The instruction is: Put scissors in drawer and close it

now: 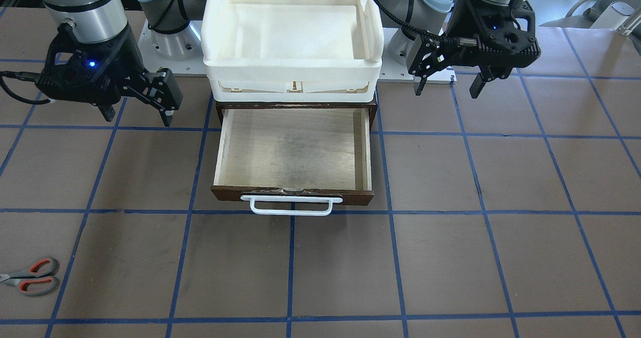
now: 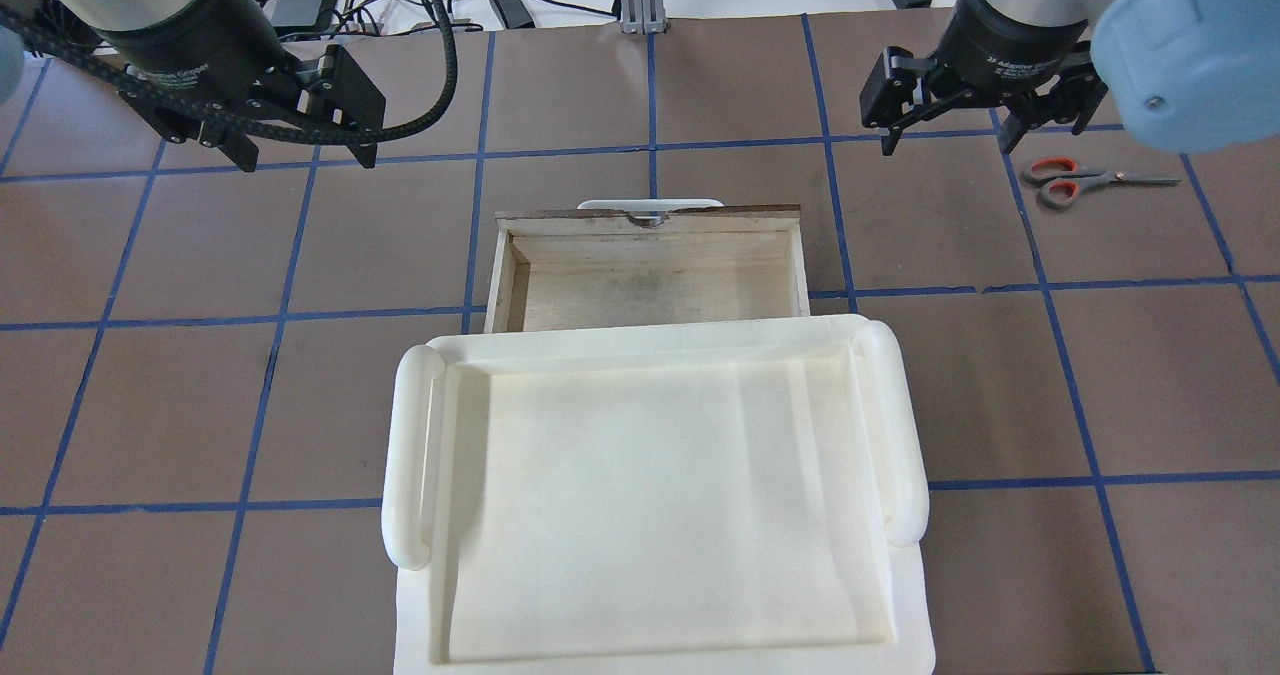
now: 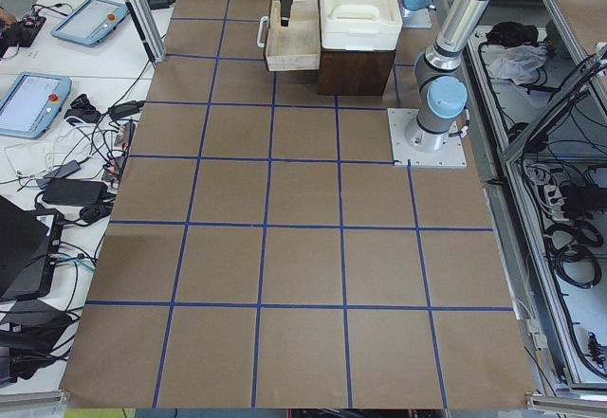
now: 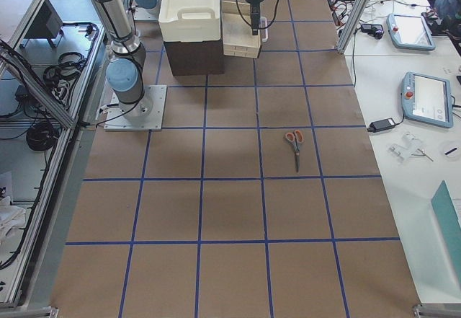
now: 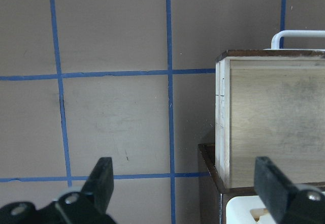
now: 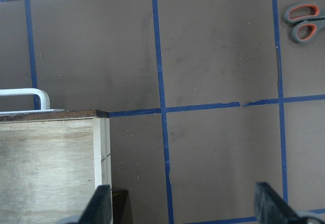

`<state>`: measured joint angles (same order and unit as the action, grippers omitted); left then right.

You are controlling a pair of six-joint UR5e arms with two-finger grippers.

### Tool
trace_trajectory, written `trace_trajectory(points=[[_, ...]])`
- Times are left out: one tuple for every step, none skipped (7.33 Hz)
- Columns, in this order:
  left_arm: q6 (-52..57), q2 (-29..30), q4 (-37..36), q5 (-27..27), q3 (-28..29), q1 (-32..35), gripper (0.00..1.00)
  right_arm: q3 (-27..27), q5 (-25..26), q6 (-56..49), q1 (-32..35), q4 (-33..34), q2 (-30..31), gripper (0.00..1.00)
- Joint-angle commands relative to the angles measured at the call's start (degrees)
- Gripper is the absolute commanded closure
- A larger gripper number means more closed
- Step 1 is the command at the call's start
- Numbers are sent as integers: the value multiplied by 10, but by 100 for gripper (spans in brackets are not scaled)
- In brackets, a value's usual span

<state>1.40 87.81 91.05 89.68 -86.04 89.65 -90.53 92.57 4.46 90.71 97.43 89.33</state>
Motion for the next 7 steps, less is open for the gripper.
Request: trace_trajectory(points=[[0,1,0,1,0,0,0,0,4,0,-3,1,0,0],[1,-1,0,1,0,0,0,0,5,0,-4,1,0,0],[1,1,0,1,0,0,0,0,6,0,-4,2,0,0],[0,0,0,1,0,0,0,0,7,-2,-5,5,0,0],[1,0,0,1,0,0,0,0,7,-2,-6,5,-1,0],[1,0,0,1,0,0,0,0,7,-2,-6,5,-1,0],[1,0,0,1,0,0,0,0,7,-2,-6,6,-2,0]])
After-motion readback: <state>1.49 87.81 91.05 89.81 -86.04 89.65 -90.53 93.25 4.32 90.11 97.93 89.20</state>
